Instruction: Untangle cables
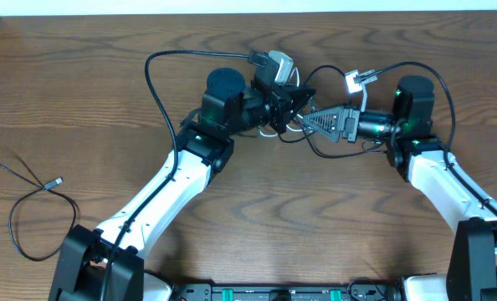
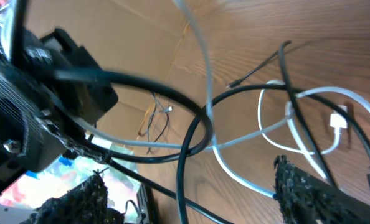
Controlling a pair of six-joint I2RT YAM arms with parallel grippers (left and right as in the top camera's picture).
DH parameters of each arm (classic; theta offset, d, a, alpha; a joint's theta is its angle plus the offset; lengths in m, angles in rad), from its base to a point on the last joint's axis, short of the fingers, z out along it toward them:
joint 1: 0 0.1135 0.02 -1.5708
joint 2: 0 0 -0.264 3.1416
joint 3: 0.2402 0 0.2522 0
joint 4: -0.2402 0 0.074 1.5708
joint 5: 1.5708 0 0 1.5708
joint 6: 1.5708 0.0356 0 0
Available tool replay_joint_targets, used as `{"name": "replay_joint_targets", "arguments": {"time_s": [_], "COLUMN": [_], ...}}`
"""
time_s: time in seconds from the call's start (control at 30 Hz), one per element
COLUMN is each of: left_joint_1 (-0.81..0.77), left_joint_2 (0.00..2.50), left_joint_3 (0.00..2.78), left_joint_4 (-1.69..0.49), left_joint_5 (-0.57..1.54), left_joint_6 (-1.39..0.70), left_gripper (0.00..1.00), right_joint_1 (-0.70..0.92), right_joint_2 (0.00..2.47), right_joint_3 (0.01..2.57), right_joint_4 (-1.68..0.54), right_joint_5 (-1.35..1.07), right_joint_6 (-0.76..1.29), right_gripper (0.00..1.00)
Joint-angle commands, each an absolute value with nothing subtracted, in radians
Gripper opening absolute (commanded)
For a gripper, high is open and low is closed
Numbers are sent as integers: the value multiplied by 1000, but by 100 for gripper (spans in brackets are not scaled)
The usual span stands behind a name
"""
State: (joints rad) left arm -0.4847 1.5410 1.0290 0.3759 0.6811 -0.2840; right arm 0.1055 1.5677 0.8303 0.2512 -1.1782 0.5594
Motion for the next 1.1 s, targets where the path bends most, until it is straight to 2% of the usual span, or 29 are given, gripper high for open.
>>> {"name": "replay_joint_targets", "arguments": {"time_s": [0.0, 0.4, 0.53, 0.7, 0.77, 1.07], "left_joint_1": [-484, -483, -483, -483, -483, -483], "left_joint_2": [1536, 1536, 1536, 1535, 1535, 1535], "left_joint_3": [1038, 1038, 1038, 1038, 1038, 1038], "left_joint_4": [408, 411, 411, 413, 413, 403], "left_joint_5": [680, 573, 563, 558, 544, 537], "left_joint_6": [-266, -266, -267, -266, -266, -266], "left_gripper": [8, 8, 8, 8, 8, 8], "right_joint_1": [145, 155, 162, 162, 162, 162], "right_joint_2": [1556, 1556, 1556, 1556, 1556, 1556], "right_joint_3": [836, 835, 835, 835, 835, 835], "right_joint_4": [250, 243, 242, 241, 239, 239], "right_joint_5": [-1207, -1264, -1264, -1264, -1264, -1264], "right_joint_6": [540, 536, 529, 529, 529, 526], "right_gripper": [75, 66, 53, 21, 13, 1]}}
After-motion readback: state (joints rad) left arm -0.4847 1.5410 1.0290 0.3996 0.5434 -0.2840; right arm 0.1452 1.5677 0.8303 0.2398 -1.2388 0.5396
